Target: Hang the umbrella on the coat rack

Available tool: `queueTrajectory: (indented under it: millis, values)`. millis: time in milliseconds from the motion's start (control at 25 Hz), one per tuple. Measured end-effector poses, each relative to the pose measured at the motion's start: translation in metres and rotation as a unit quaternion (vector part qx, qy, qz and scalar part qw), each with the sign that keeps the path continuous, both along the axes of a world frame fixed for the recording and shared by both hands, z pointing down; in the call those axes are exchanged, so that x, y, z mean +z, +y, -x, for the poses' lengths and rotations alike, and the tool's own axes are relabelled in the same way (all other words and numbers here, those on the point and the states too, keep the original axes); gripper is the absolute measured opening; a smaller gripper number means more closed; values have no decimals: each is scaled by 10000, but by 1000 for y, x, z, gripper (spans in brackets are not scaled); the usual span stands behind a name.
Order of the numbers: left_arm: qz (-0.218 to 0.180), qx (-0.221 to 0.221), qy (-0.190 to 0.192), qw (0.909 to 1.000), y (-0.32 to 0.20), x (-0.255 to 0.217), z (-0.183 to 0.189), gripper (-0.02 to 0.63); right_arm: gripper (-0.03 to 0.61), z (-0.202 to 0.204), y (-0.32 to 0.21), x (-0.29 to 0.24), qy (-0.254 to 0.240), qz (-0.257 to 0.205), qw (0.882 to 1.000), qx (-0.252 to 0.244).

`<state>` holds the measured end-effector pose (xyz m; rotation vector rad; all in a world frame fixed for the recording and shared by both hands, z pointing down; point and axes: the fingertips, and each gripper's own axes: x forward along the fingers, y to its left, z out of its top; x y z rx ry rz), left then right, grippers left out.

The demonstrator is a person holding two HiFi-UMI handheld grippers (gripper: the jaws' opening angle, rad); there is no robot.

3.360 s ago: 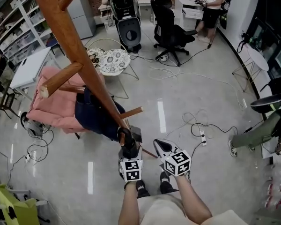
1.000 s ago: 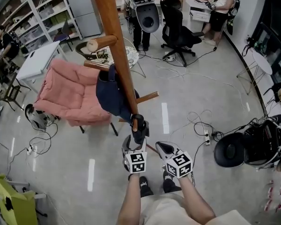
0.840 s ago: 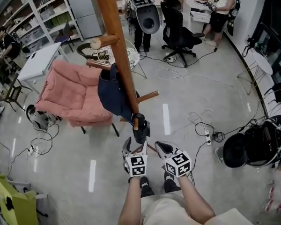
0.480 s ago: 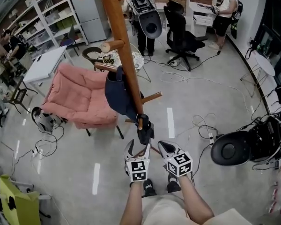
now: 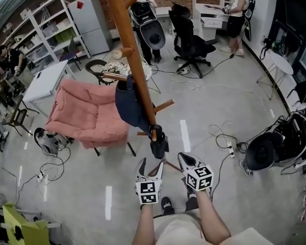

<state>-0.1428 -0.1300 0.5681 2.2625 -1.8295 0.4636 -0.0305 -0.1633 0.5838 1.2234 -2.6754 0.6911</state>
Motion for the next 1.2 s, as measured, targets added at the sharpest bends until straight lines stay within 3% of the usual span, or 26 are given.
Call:
queueTrajectory:
  millis: [480, 800, 960, 1200]
  values:
    - [-357, 352, 144, 9986, 10, -9, 26, 208, 3, 22, 27, 15, 19, -82, 10000, 33]
    - [-304, 346, 289, 9985, 14, -2, 33, 6, 3, 20, 29, 18, 52, -86, 9999, 129]
    - [-305, 511, 485, 9970, 14, -6, 28, 6, 3, 19, 34, 20, 129, -82, 9998, 98]
    - [-219, 580, 340, 9975, 11, -5, 21, 6, 3, 11, 30, 12, 157, -131, 9997, 92]
